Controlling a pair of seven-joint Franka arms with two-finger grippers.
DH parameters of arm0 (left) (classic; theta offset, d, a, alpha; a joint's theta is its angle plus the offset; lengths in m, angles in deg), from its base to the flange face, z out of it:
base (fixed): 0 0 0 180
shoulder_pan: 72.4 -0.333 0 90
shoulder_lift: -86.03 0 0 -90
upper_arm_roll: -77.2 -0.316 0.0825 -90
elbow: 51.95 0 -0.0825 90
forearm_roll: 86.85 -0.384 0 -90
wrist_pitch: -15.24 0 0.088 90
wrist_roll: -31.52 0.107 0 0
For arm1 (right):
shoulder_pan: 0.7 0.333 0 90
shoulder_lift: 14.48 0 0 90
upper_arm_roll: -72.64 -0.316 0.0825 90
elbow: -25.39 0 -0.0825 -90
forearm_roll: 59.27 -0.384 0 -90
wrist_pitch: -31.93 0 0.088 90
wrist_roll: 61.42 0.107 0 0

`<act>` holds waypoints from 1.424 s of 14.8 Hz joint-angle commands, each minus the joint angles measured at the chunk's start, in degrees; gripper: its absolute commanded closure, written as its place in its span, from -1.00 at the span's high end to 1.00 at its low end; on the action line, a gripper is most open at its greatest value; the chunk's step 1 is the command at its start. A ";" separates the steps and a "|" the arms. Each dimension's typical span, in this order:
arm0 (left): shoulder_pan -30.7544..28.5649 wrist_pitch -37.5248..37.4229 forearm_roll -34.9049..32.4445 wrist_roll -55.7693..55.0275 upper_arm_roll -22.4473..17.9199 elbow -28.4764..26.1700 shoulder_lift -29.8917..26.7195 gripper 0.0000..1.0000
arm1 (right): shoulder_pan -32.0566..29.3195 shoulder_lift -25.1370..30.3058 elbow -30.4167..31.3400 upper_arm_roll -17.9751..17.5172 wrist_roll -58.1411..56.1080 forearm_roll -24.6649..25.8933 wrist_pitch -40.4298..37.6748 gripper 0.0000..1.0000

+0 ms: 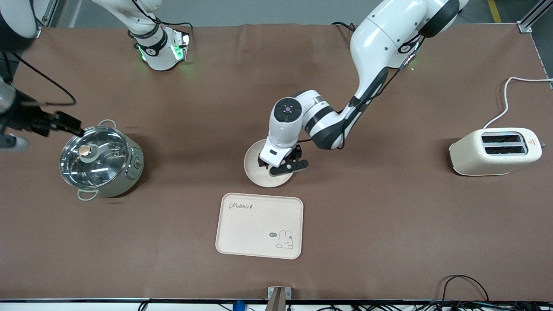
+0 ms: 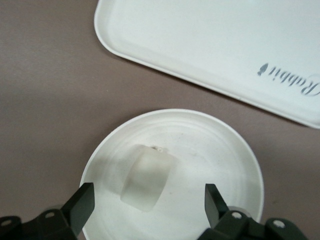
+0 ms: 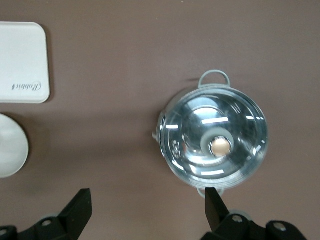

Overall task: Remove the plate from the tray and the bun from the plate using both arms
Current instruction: 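Lower the left gripper onto the cream bun and grasp it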

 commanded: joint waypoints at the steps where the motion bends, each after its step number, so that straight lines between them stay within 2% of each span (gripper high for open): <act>1: 1.49 -0.02 -5.66 1.84 -0.29 1.72 1.91 0.89 | 6.01 7.58 2.11 5.53 -0.09 1.15 -3.55 1.00; 2: 1.66 -0.02 -5.93 1.93 -0.29 1.72 2.52 0.89 | 8.84 7.41 2.28 8.79 0.00 1.15 -3.56 1.00; 3: 2.36 -0.02 -5.85 1.67 -0.29 1.72 3.05 0.80 | 8.60 7.41 2.46 9.34 -0.09 1.15 -3.65 1.00; 7: 2.63 0.06 -6.11 3.33 -0.37 1.98 4.54 0.54 | 7.63 7.06 2.29 9.70 -1.05 1.07 -3.47 1.00; 14: 2.37 0.33 -7.08 5.36 -0.46 2.69 5.07 0.43 | 7.90 6.71 2.46 9.43 -0.79 1.07 -3.21 1.00; 19: 2.19 0.85 -7.08 5.44 -0.46 2.69 5.25 0.11 | 8.25 6.09 2.46 9.35 -0.79 0.98 -2.33 1.00; 21: 2.19 0.77 -6.99 5.18 -0.46 2.69 5.07 -0.08 | 8.07 6.09 2.46 9.35 -0.88 0.98 -2.33 1.00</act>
